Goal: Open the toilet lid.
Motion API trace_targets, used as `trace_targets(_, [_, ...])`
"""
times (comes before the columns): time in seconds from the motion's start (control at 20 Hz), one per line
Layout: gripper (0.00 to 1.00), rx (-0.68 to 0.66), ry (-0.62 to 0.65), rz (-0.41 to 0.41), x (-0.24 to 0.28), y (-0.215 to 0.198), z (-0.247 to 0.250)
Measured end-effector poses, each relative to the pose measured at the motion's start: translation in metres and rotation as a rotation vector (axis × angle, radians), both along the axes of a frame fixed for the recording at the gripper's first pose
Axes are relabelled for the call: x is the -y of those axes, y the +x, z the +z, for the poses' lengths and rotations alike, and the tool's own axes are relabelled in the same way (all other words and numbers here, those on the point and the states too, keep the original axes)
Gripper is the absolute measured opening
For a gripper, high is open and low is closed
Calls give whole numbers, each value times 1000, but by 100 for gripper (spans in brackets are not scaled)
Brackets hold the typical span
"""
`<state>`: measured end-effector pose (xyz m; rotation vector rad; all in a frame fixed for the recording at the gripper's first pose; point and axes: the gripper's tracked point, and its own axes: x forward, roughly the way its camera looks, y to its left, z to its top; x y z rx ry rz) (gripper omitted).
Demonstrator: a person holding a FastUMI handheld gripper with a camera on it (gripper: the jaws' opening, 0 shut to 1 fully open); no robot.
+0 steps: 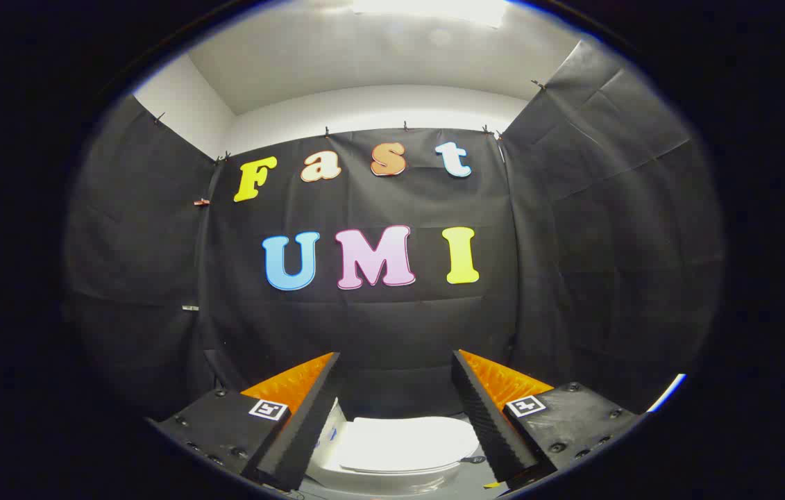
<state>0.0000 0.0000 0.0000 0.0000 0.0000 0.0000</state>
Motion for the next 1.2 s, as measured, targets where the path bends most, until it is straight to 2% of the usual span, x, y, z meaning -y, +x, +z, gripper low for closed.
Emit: trace_targets(1.2, [98,-63,8,-27,34,30,-20])
